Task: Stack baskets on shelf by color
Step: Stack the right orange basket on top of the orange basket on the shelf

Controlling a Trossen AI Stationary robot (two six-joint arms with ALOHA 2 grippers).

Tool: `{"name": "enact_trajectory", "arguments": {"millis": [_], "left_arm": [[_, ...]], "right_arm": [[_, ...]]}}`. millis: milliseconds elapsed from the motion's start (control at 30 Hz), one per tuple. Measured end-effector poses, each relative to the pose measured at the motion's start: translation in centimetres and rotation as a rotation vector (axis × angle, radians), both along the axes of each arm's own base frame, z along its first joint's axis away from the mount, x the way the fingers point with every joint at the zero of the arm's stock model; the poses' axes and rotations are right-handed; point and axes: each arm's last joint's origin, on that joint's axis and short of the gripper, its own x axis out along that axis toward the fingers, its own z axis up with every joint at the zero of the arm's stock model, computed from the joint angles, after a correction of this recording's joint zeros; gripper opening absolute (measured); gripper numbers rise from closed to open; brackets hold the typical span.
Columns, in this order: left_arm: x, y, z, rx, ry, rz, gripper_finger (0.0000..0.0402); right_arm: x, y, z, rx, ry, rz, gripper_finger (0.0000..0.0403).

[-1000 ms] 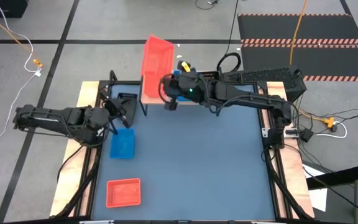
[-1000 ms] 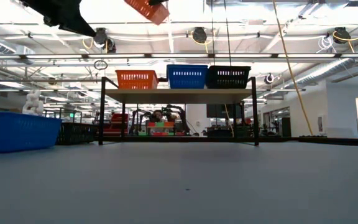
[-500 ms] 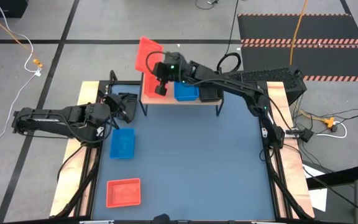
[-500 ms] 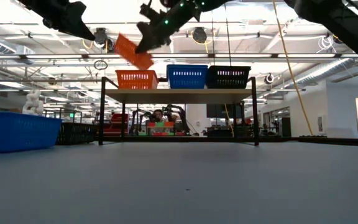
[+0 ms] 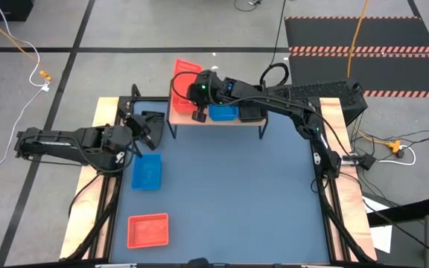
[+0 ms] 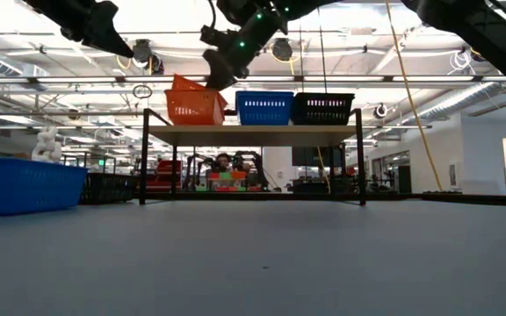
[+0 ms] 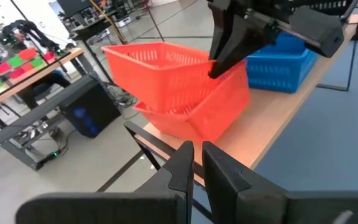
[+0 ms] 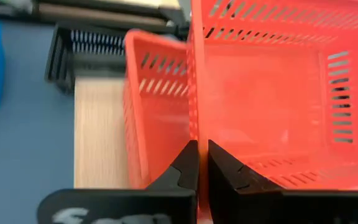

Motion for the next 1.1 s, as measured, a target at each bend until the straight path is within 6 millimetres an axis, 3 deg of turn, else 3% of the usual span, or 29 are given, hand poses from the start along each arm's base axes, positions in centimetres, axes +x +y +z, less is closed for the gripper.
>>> {"name": "enact_trajectory", "arguments": {"millis": [167,567,1100], "left_arm": [[0.0,-0.1,0.0,0.0,0.0,-0.006,0.0037],[0.0,-0.1,0.0,0.0,0.0,-0.006,0.0037],[0.0,-0.1,0.0,-0.001,-0.002,-0.005,0.0037]], "right_arm": [[0.0,0.5,-0.2,-0.034,0.042,0.044,0.0005],[-0.9,1.9,1.8,-0.019,0.02,0.049,0.0006],[-0.9,3.2,1.1,0.039,0.067,0.043,0.002]]}}
